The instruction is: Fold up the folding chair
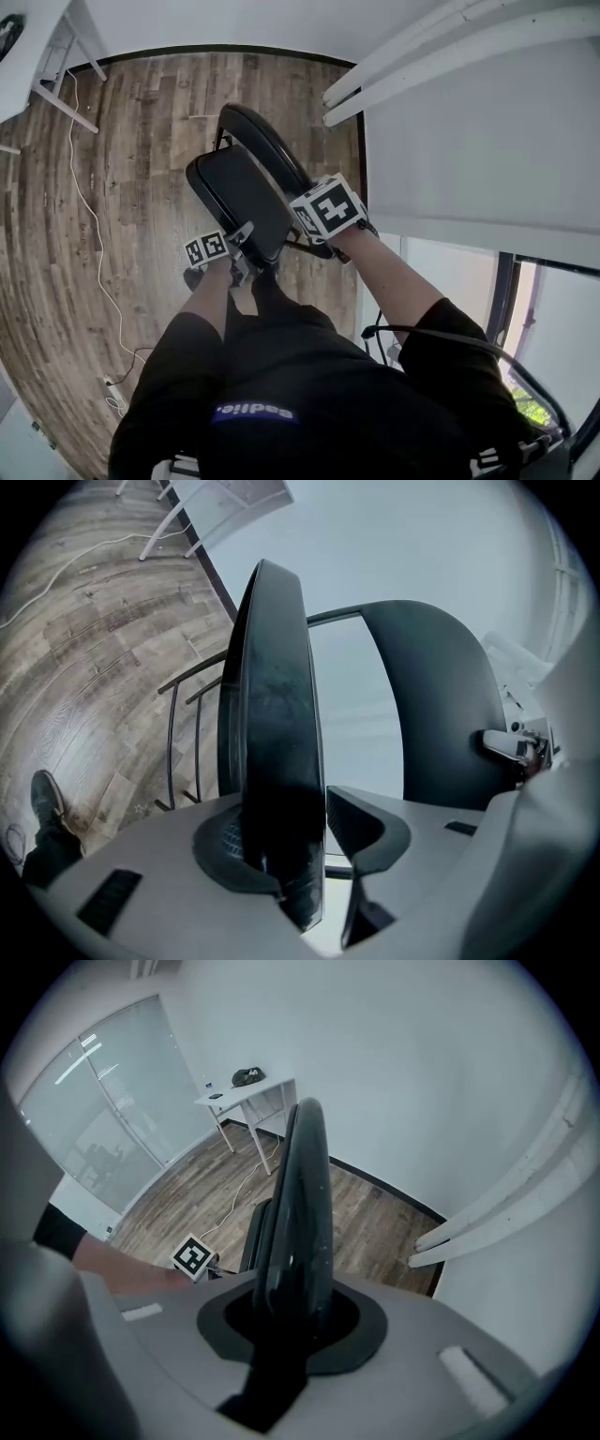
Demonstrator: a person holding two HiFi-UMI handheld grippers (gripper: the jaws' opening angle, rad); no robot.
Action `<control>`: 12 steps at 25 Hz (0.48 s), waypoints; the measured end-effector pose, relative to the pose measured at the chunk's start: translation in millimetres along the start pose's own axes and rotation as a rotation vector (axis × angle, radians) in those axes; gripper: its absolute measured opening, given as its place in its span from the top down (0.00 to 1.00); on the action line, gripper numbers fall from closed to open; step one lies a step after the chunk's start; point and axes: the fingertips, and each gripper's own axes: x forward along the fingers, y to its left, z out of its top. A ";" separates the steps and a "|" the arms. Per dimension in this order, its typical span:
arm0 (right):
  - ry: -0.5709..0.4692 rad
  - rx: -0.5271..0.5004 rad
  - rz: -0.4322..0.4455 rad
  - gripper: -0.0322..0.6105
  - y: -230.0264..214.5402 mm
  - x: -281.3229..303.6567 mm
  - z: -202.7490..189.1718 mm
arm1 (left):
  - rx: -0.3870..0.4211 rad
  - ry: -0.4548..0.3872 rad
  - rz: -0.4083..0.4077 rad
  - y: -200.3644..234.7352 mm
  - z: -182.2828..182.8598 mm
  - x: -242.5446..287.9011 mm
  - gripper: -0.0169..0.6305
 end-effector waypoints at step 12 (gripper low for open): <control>0.010 -0.038 -0.061 0.85 32.6 -8.8 6.0 | 0.141 0.099 0.058 -48.9 -0.5 32.6 0.74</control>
